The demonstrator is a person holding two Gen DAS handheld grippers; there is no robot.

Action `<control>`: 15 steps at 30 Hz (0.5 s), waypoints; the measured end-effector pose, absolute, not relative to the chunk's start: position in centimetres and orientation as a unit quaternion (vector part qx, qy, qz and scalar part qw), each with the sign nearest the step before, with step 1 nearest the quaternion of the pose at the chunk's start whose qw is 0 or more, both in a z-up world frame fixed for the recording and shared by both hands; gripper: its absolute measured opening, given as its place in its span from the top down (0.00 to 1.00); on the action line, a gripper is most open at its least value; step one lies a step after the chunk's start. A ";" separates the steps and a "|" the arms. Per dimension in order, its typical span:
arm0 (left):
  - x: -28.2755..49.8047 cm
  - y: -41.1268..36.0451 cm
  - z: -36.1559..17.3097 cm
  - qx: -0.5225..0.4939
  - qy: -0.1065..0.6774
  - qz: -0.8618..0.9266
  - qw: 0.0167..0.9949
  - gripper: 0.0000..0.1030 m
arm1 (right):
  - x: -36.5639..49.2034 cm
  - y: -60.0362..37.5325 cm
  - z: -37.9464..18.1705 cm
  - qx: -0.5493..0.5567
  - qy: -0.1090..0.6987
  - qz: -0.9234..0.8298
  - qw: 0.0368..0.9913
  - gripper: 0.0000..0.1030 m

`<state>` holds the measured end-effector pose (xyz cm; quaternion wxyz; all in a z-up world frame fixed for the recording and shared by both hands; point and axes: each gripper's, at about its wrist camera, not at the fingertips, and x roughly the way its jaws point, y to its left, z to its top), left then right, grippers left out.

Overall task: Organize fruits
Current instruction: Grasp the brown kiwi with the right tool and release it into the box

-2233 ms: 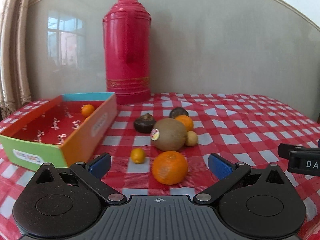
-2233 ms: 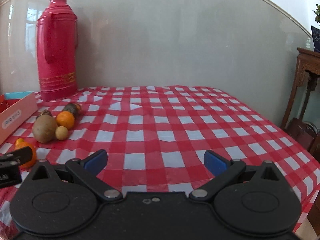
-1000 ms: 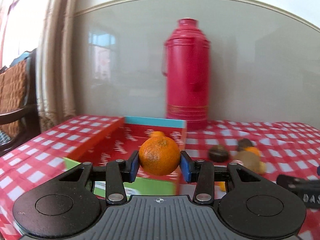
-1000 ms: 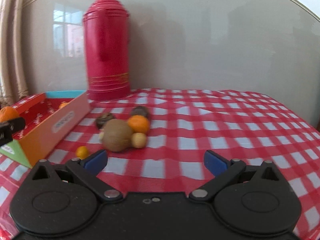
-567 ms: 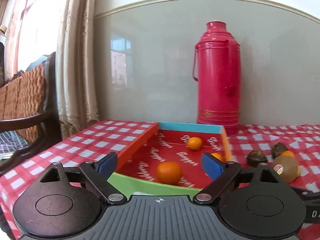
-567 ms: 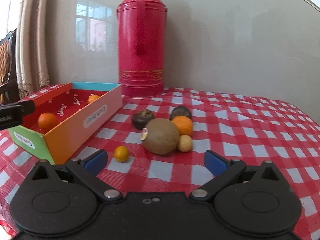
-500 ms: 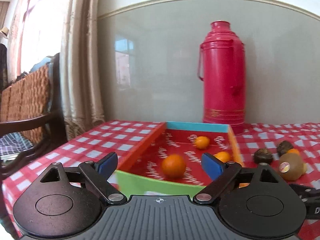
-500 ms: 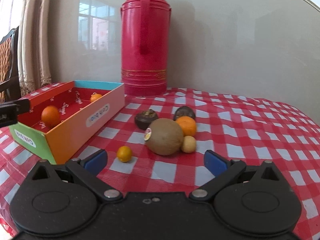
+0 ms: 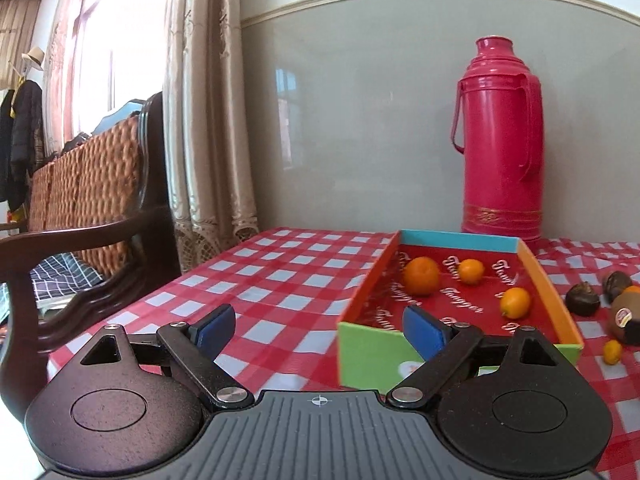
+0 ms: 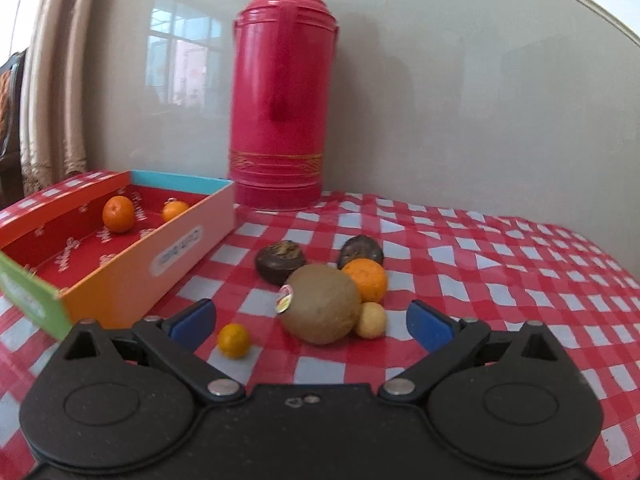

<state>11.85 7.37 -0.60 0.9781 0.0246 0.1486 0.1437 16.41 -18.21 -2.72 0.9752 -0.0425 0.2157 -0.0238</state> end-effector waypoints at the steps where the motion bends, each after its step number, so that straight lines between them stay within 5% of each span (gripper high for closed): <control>1: 11.8 7.7 -0.6 0.025 0.149 0.148 0.977 0.13 | 16.6 -18.4 -2.8 -0.038 0.218 -0.026 0.975 0.10; 15: 11.6 11.8 -1.5 0.015 0.165 0.202 0.965 0.13 | 19.8 -18.0 -3.2 -0.044 0.271 -0.043 0.961 0.26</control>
